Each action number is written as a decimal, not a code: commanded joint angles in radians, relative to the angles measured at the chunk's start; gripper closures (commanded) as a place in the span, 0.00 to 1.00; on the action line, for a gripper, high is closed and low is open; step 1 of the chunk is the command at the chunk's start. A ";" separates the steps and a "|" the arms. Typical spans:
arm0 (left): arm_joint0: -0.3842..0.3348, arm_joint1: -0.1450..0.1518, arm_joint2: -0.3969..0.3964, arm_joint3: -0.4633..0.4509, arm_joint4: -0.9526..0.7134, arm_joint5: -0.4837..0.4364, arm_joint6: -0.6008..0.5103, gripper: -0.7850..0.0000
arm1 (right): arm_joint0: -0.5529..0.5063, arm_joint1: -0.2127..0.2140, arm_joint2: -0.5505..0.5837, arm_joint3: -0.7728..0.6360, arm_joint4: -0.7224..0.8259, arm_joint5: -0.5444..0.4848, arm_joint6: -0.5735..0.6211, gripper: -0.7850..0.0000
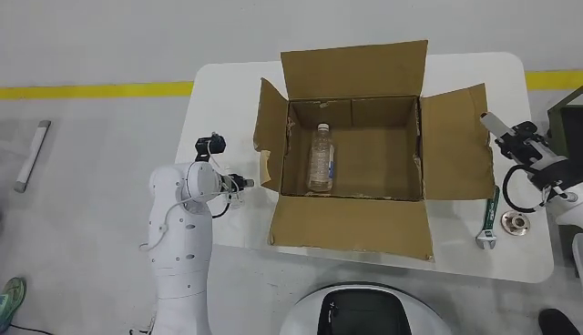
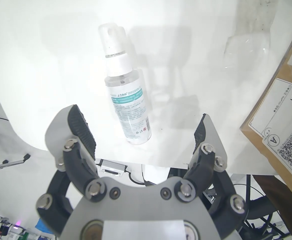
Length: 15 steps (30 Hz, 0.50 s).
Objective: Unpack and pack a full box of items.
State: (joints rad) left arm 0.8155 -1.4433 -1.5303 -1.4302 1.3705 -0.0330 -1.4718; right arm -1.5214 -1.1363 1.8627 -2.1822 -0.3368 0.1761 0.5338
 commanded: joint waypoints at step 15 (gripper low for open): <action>-0.001 0.017 0.008 0.059 -0.034 0.003 0.061 0.04 | -0.001 0.004 0.002 0.002 0.000 0.003 0.001 0.00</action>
State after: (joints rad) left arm 0.8158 -1.4276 -1.5240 -1.3751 1.3320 -0.0319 -1.4123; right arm -1.5226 -1.1325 1.8646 -2.1804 -0.3368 0.1803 0.5343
